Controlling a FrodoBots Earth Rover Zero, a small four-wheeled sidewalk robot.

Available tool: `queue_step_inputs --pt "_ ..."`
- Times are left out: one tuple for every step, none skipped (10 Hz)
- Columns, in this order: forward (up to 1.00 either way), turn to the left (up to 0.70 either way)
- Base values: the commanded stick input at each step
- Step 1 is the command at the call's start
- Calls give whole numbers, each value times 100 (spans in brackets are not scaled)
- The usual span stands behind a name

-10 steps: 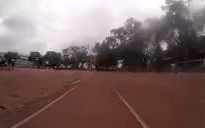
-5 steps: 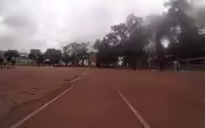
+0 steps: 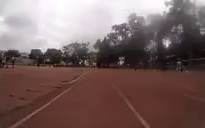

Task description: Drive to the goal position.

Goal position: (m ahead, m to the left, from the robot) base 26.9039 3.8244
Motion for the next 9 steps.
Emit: queue_step_inputs --pt "70 2" --pt "70 0" --pt "70 0" --pt "70 0" --pt "70 0" --pt "70 2" --pt "70 4" --pt "70 8" --pt "70 0"
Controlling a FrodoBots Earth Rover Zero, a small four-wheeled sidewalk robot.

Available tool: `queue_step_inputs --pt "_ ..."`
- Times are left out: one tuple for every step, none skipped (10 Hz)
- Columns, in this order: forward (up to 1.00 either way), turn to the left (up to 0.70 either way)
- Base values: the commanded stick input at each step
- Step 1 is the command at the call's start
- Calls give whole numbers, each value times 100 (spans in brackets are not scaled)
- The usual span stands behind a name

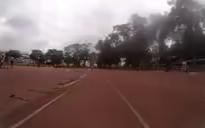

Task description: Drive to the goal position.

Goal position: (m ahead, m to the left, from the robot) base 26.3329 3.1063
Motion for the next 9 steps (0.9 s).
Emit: queue_step_inputs --pt "70 0" --pt "70 1" --pt "70 2" --pt "70 3" --pt "70 0" --pt "70 0" --pt "70 0" --pt "70 0" --pt "70 10"
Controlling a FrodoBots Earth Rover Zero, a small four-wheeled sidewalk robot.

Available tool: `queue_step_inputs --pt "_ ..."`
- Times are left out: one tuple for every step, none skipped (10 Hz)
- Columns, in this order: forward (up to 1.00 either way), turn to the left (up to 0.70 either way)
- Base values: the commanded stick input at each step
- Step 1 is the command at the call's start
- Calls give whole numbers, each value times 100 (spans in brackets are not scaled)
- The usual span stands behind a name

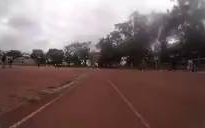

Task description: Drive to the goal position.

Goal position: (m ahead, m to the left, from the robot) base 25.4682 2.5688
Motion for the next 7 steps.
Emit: queue_step_inputs --pt "70 18" --pt "70 9" --pt "70 4" --pt "70 5" --pt "70 6" --pt "70 6" --pt "70 5"
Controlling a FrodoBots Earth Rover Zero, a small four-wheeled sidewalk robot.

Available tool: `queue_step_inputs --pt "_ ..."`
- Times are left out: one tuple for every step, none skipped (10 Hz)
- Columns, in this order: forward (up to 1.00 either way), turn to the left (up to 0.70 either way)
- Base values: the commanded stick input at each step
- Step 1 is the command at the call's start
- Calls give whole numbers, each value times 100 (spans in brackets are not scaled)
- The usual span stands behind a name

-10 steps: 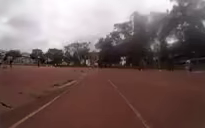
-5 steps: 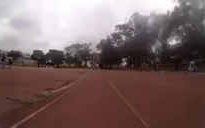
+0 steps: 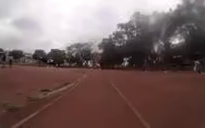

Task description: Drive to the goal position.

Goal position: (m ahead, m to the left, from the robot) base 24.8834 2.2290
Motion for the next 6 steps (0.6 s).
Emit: queue_step_inputs --pt "70 2" --pt "70 0" --pt "70 0" --pt "70 0" --pt "70 0" --pt "70 0"
